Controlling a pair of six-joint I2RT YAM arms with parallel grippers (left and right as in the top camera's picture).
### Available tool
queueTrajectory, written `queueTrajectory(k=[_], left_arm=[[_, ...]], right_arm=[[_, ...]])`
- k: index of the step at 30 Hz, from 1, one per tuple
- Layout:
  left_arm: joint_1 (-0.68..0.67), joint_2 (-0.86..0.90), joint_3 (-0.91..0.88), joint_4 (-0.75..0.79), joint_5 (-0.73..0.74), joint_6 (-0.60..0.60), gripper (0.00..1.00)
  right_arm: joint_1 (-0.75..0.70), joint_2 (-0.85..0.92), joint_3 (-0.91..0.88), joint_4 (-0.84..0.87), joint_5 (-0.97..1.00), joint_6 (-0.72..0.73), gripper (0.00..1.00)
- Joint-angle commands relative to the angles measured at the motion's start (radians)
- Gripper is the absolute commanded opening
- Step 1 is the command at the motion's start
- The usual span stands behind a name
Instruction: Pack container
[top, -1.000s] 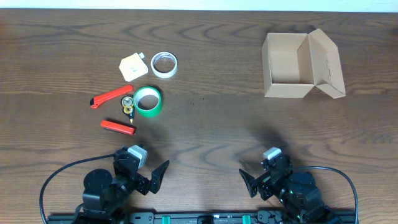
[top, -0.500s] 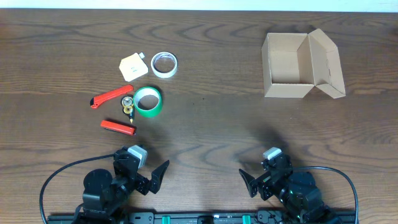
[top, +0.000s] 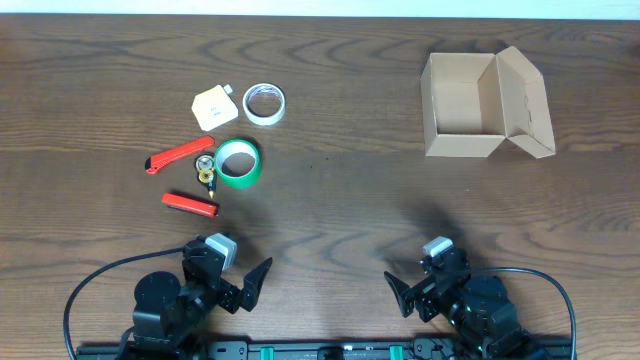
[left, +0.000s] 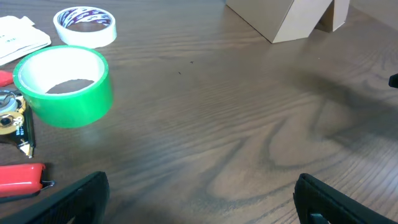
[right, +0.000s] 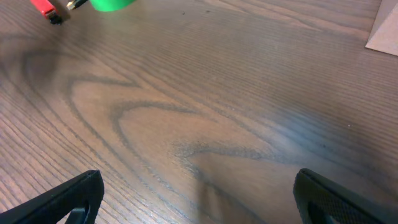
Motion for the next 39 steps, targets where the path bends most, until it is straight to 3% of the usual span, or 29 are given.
queueTrajectory(k=[1,32,34,39], left_arm=[[0.006,-0.008,-0.017,0.001,-0.003,-0.003,0.96],[0.006,-0.008,-0.017,0.001,-0.003,-0.003,0.95],[0.006,-0.008,-0.017,0.001,-0.003,-0.003,0.95],[0.006,-0.008,-0.017,0.001,-0.003,-0.003,0.95]], right_arm=[[0.01,-0.008,-0.006,-0.001,0.013,-0.017,0.99],[0.01,-0.008,-0.006,0.002,0.02,-0.012,0.99],[0.009,-0.008,-0.006,0.015,0.015,0.059,0.99],[0.009,-0.008,-0.006,0.047,-0.049,0.568,0.99]])
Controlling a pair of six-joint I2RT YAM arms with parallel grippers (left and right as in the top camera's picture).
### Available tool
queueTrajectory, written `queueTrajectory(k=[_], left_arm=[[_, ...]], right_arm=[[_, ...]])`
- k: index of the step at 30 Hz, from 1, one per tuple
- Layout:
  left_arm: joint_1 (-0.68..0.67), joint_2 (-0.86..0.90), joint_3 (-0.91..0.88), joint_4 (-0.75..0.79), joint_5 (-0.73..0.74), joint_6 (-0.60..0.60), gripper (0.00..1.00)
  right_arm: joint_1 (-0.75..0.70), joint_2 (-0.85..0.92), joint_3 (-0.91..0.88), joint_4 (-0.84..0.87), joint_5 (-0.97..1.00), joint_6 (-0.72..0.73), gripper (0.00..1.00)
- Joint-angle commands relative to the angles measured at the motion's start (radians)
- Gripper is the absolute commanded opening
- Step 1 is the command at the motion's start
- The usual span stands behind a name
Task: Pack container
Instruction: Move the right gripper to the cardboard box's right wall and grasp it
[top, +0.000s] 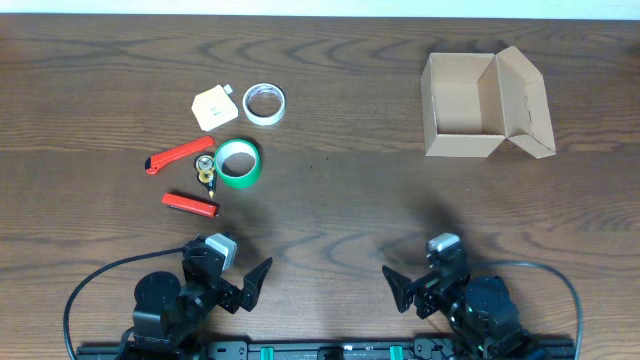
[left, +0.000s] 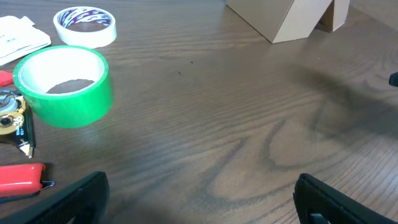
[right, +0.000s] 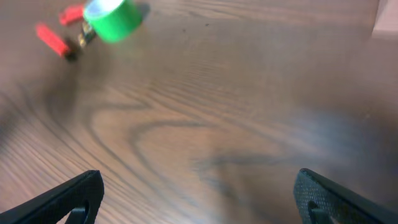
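An open cardboard box stands at the far right of the table. To the left lies a cluster: green tape roll, white tape roll, white packet, orange-red cutter, red lighter-like item and a small gold-and-black piece. My left gripper rests open at the near edge, with the green roll ahead to its left. My right gripper is open too, nothing between its fingers; the green roll shows far off.
Bare wooden table lies between the cluster and the box. The box's flap stands open on its right side. Black cables run from both arm bases at the near edge.
The right arm has shifted slightly; its wrist view now takes in more of the table, with the green roll and red items further into frame. The left arm and all objects are unmoved.
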Motion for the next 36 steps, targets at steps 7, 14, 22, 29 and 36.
queueTrajectory(k=[7,14,22,29,36], left_arm=[[0.006,-0.008,-0.017,0.001,-0.003,-0.003,0.95],[0.006,-0.008,-0.017,0.001,-0.003,-0.003,0.95],[0.006,-0.008,-0.017,0.001,-0.003,-0.003,0.95],[0.006,-0.008,-0.017,0.001,-0.003,-0.003,0.95],[0.006,-0.008,-0.017,0.001,-0.003,-0.003,0.95]], right_arm=[[0.009,-0.008,-0.006,0.068,-0.034,0.509,0.99],[-0.034,0.042,-0.002,0.233,-0.023,0.531,0.99],[-0.235,0.381,0.187,0.278,-0.012,0.497,0.99],[-0.418,0.792,0.547,0.021,-0.003,0.475,0.99],[-0.571,1.231,0.897,-0.213,-0.004,0.492,0.99]])
